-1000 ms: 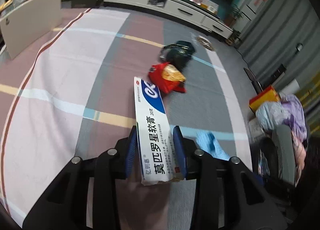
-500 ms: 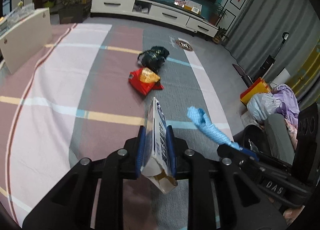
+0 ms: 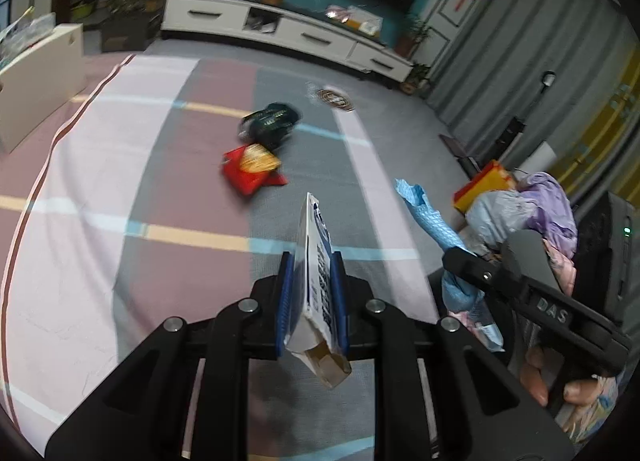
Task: Collect trash
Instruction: 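Carry the white box and blue cloth over the bin with both tools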
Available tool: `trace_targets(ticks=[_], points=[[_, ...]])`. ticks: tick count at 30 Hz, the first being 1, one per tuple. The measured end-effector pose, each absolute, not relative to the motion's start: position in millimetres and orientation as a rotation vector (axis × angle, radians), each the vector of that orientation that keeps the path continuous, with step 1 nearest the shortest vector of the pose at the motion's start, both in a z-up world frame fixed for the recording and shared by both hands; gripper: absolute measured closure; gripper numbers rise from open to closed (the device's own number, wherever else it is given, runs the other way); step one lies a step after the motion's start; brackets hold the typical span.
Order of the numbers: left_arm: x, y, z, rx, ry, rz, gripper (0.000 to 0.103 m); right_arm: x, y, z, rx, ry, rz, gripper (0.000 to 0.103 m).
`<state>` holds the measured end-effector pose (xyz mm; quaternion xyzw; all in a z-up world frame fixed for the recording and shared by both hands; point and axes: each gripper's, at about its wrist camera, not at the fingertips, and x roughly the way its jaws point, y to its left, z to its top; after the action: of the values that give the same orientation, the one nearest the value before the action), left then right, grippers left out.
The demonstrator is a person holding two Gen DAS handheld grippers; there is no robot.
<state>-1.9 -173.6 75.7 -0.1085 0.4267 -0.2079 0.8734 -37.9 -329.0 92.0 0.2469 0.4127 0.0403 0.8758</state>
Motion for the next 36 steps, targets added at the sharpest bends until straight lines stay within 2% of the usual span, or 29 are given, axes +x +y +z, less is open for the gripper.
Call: trace_targets(ticks=[15,26,36], points=[[-38,-275,111,-0.137,0.808,-0.678,0.083,-105,-421,114,0.652,0.68,-0.174,0.073],[-60,-357,92,-0.022,0.841,-0.844,0.083,-136,-467,102,0.734,0.65,-0.366,0.073],[-54,-393,66,0.012,0.922,-0.91,0.082,-140,-488,84,0.765,0.695,-0.473,0.073]])
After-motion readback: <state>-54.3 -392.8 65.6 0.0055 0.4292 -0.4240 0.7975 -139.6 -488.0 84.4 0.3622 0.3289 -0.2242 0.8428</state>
